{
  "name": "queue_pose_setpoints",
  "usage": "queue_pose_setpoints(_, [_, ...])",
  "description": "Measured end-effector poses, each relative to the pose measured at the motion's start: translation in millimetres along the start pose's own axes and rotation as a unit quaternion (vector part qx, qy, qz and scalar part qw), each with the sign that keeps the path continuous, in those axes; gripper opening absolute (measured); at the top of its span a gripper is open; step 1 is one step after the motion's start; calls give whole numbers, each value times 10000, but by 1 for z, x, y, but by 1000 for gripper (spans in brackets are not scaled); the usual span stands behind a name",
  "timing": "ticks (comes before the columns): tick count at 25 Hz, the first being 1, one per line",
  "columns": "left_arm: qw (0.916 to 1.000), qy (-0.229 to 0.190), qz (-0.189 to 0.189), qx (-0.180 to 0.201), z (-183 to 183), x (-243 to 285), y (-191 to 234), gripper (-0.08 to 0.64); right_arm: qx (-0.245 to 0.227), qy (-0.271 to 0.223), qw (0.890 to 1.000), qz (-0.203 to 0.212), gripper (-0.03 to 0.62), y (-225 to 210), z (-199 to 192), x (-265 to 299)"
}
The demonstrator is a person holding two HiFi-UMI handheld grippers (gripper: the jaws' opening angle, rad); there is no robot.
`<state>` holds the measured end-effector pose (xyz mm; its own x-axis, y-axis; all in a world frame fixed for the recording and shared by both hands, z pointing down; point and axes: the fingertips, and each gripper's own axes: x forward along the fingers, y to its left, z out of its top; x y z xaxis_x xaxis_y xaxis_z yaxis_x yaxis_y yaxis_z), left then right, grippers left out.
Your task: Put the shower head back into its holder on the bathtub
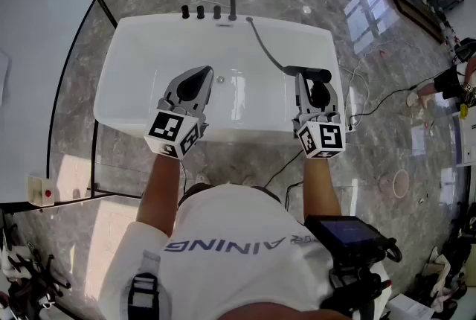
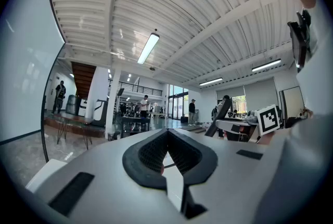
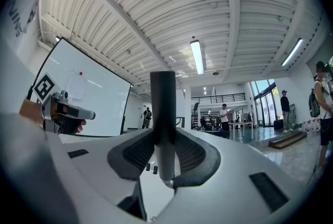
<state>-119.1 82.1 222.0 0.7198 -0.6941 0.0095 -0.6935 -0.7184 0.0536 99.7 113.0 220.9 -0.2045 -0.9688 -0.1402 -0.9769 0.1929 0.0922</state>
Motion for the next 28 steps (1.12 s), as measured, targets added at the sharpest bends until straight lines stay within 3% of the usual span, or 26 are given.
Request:
queue_pose_setpoints(22, [9999, 58, 27, -93, -7, -2, -4, 14, 42, 60, 10000, 67, 124, 4, -3, -2])
queue_pose_setpoints(28, [9999, 93, 66, -24, 2, 16, -30, 14, 133, -9, 9999, 61, 124, -27, 2, -10])
